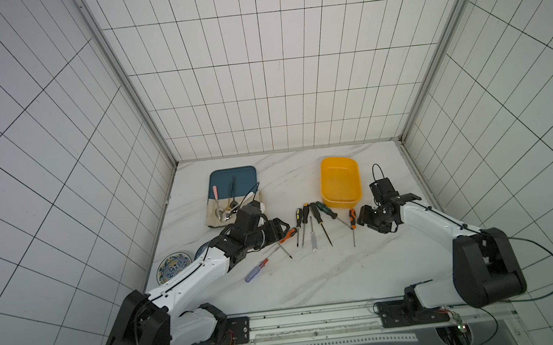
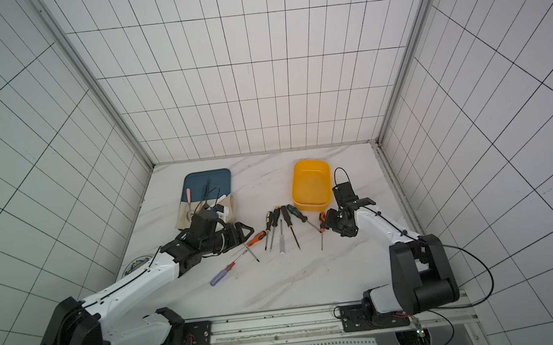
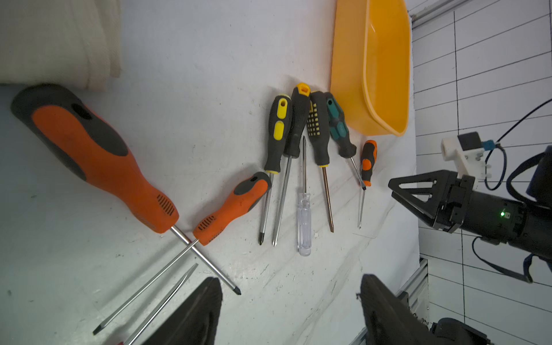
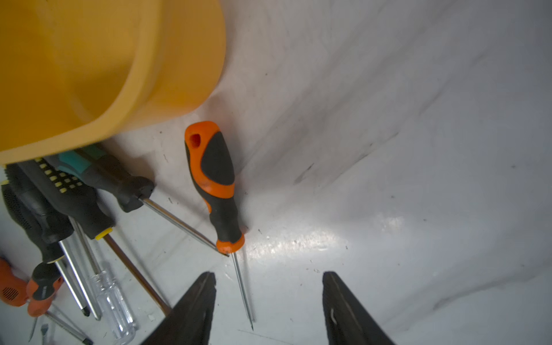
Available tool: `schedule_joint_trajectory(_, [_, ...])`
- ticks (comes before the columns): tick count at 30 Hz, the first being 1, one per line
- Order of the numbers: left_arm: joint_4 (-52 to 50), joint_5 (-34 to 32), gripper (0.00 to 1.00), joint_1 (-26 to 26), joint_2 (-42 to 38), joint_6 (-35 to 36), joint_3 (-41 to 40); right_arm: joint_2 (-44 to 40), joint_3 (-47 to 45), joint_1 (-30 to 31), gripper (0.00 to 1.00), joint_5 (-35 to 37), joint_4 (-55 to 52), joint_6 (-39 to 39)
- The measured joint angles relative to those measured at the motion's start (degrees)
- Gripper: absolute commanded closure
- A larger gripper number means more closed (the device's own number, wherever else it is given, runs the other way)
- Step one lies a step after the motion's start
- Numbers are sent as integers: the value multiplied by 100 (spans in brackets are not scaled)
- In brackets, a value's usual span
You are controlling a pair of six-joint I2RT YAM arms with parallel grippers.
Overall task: Put the screwdriver on the desktop into the storage box
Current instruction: Pick up the screwdriver from the center of the board.
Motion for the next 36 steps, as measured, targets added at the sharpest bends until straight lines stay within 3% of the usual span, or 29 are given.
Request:
schedule_joint_trajectory(6, [-173,-68,23,-144,9,144,96,291,188,184,45,205,28,-24])
schedule_joint_trajectory(11, [-214,-76,24,-149,11,149,98,612,400,348,54,262,33,-39])
schedule_joint_trajectory(27, [-214,-70,24,-184,11,122,98,1235,553,520,65,435,157,-87])
schedule_joint_trajectory(36, [-216,-66,23,-186,11,120,98,1300,562,520,80,627,136,-201])
